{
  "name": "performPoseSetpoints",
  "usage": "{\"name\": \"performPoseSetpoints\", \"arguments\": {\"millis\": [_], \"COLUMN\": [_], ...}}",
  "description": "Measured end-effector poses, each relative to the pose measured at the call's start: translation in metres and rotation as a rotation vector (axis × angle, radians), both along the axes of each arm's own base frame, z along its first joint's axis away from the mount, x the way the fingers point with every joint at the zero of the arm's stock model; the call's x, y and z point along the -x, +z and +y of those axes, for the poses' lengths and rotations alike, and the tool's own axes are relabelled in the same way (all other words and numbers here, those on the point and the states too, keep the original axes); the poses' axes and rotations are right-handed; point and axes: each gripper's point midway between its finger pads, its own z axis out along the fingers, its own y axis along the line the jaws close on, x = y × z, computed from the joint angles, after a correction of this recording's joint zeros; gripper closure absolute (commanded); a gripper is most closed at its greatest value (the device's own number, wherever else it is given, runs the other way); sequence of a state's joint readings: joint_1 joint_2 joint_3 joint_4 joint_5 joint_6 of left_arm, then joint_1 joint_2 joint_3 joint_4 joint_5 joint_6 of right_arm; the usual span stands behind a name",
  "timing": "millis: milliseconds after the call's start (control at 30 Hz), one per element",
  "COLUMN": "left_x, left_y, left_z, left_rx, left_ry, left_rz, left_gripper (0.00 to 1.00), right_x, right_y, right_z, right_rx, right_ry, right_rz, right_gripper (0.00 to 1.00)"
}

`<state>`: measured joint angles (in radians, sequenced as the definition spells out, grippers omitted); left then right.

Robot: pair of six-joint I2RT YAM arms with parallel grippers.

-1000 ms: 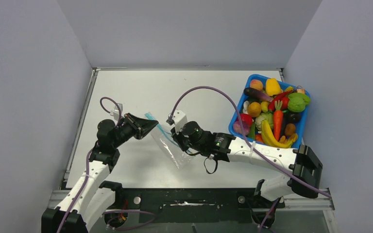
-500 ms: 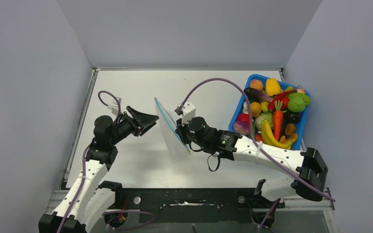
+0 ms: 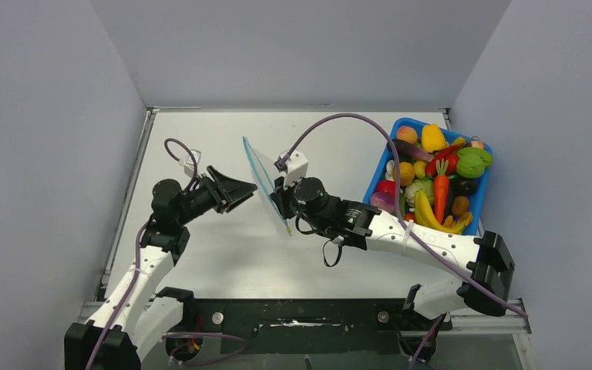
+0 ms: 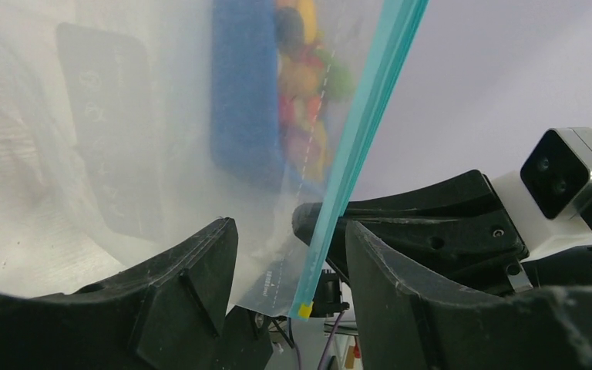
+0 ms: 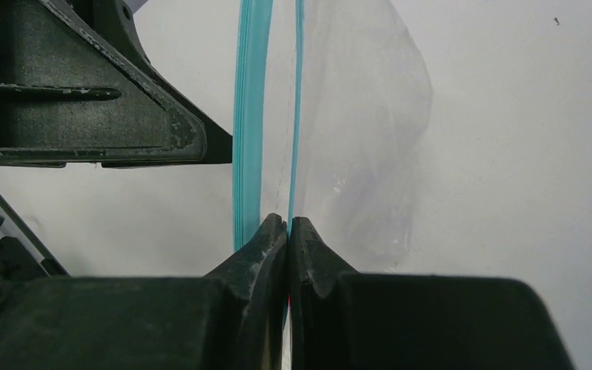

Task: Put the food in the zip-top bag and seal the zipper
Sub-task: Open the zipper of the food storage bag at the center of the board.

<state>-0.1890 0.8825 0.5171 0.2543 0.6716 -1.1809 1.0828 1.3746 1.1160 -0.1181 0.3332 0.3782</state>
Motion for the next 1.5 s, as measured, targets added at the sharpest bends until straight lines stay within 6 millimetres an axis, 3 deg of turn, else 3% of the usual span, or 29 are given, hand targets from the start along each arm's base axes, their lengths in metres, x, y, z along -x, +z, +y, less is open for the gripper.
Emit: {"name": "performPoseSetpoints", "arguments": {"millis": [400,667,833,1167,1333,1500], "left_x": [-0.003,-0.012,-0.019,-0.026,-0.029,-0.031], "left_y": [0.001,-0.004,-0.013,-0.030,-0.041,-0.046], "left_z": [-0.004,0.000,0.005,0.010,0.011,0.016], "left_rx": [-0.029,-0.115,-0.194,-0.288,-0.299,-0.333], "left_ry": [-0.031,0.004,0.045,0.079,0.084,0.111], "left_rz": [-0.055,-0.050,-0.021,0.040,0.082,0.113], "left_gripper": [0.46,0.52,0.61,0.62,1.00,1.00], "right_x": [-0.001,-0.002,-0.002,-0.005,-0.010,-0.017], "right_y": [-0.019,-0.021,-0.020,-0.027,-0.033,-0.034], "right_z": [0.012,0.015,0.015,0.022,0.027,0.021], "right_rx": [0.039,0.041,0.040,0.039,0.047,0.041], "right_ry": [0.011,0.012,0.012,0.003,-0.018,-0.067], "right_rz": [0.021,0.022,0.021,0.043,0.055,0.063], "right_gripper": [1.00,1.00,1.00,1.00,1.00,1.00]}}
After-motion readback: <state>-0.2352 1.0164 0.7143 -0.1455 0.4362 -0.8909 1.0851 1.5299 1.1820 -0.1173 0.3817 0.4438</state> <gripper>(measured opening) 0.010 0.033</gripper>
